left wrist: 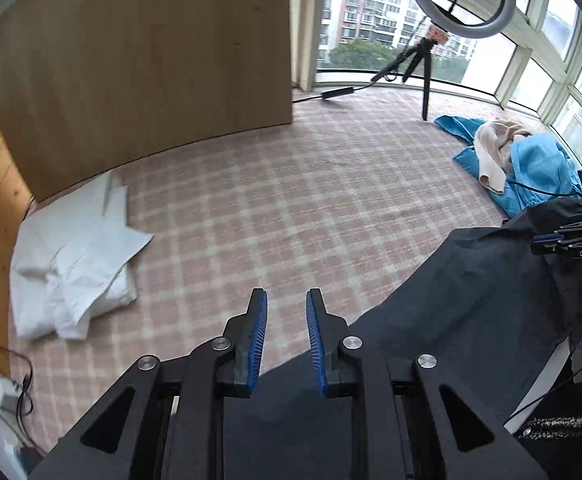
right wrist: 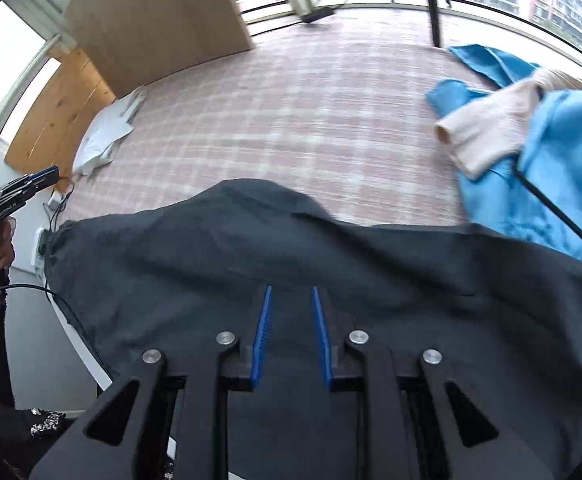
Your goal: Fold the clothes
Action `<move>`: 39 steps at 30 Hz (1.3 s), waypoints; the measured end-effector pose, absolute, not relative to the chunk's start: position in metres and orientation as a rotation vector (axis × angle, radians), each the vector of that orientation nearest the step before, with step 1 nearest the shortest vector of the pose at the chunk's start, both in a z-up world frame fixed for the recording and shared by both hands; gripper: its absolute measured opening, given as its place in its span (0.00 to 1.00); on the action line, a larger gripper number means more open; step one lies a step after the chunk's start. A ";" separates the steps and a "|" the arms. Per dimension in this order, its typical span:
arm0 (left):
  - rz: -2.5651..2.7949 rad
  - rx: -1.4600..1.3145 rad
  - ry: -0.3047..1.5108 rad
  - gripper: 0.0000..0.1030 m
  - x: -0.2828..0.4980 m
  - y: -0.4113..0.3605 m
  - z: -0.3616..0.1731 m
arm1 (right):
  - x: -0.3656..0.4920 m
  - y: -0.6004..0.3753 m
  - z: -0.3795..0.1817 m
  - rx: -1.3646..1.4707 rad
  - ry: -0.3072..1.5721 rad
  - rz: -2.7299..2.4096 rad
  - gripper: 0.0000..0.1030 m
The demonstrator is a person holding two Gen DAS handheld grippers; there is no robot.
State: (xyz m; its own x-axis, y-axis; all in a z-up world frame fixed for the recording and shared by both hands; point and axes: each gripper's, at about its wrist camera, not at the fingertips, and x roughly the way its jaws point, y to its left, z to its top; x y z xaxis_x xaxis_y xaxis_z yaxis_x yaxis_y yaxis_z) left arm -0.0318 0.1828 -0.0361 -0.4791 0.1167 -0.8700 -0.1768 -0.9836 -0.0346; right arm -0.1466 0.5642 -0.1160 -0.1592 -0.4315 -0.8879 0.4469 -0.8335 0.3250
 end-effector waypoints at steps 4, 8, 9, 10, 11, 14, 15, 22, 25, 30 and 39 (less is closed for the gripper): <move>2.761 -1.652 -0.060 0.24 0.056 0.095 -0.027 | -0.117 0.505 -0.127 1.493 0.090 -1.866 0.23; 2.863 -1.835 -0.214 0.24 0.134 0.024 -0.045 | -0.088 0.451 -0.141 1.432 0.227 -1.768 0.35; 2.867 -1.877 -0.236 0.24 0.148 0.012 -0.055 | -0.081 0.442 -0.146 1.427 0.288 -1.774 0.37; 2.861 -1.910 -0.254 0.24 0.156 0.002 -0.065 | -0.077 0.436 -0.154 1.441 0.359 -1.790 0.37; 2.851 -1.939 -0.270 0.24 0.162 -0.007 -0.076 | -0.072 0.430 -0.161 1.453 0.430 -1.805 0.37; 2.836 -1.943 -0.314 0.24 0.168 -0.031 -0.094 | -0.067 0.427 -0.162 1.499 0.474 -1.868 0.37; 2.831 -1.932 -0.331 0.24 0.167 -0.038 -0.100 | -0.068 0.423 -0.157 1.521 0.429 -1.876 0.37; 2.785 -1.818 -0.275 0.42 0.125 -0.073 -0.121 | -0.056 0.352 -0.120 1.483 0.385 -1.947 0.38; 2.714 -1.806 -0.272 0.40 0.102 -0.080 -0.133 | -0.055 0.330 -0.119 1.459 0.420 -1.957 0.38; 2.656 -1.733 -0.242 0.22 0.094 -0.083 -0.135 | -0.066 0.316 -0.151 1.502 0.520 -2.056 0.38; 2.720 -1.475 -0.181 0.22 0.079 -0.090 -0.087 | -0.100 0.357 -0.160 1.640 0.425 -2.295 0.38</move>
